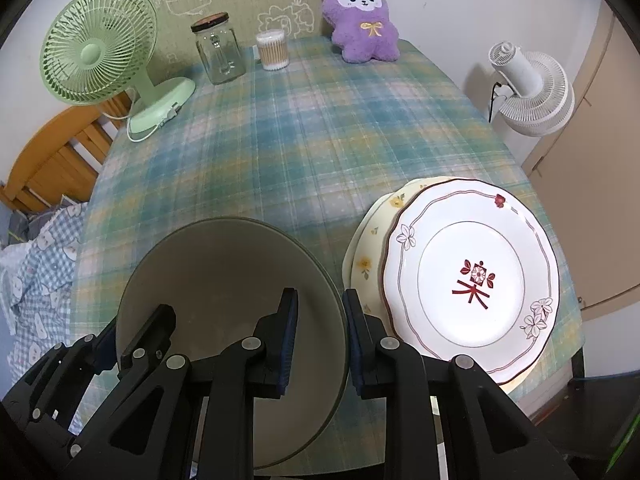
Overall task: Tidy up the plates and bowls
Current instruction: 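Carry the third bowl with both grippers toward the plate stack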
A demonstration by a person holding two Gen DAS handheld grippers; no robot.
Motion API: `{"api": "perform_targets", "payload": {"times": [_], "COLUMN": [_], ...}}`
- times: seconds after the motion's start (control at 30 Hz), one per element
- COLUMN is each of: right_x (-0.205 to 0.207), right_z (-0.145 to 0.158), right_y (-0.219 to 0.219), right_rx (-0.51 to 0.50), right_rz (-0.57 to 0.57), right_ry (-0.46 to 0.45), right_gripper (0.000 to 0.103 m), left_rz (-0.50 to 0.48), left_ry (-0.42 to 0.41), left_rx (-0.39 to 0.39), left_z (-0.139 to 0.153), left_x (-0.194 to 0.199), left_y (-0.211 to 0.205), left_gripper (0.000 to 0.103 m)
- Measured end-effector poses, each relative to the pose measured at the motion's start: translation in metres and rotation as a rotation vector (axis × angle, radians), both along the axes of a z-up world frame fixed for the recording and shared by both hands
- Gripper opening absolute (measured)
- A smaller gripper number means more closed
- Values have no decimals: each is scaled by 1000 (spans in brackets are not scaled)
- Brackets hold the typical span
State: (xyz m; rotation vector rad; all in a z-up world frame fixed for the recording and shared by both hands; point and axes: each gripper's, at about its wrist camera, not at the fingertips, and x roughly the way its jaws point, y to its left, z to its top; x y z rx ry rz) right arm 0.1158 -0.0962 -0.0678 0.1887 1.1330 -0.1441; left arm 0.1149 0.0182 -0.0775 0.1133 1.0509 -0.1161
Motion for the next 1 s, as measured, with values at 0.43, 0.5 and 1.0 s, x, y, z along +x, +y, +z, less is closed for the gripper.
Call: {"api": "perform_targets", "payload": {"times": [0.43, 0.5, 1.0], "right_x": [9, 12, 24], "right_z": [-7, -8, -14], "right_y": [2, 0, -16], "right_rx": [-19, -2, 76], "right_rz": [27, 37, 105], "right_ry": [24, 33, 6], "right_gripper": [27, 27, 79], "left_rz": [-6, -11, 20], "left_ry": [26, 45, 85], "left_rx": [-44, -76, -131], "left_z": [-8, -10, -14], "left_x": [7, 9, 22], "left_y": [5, 9, 20], "left_gripper": [19, 26, 60]}}
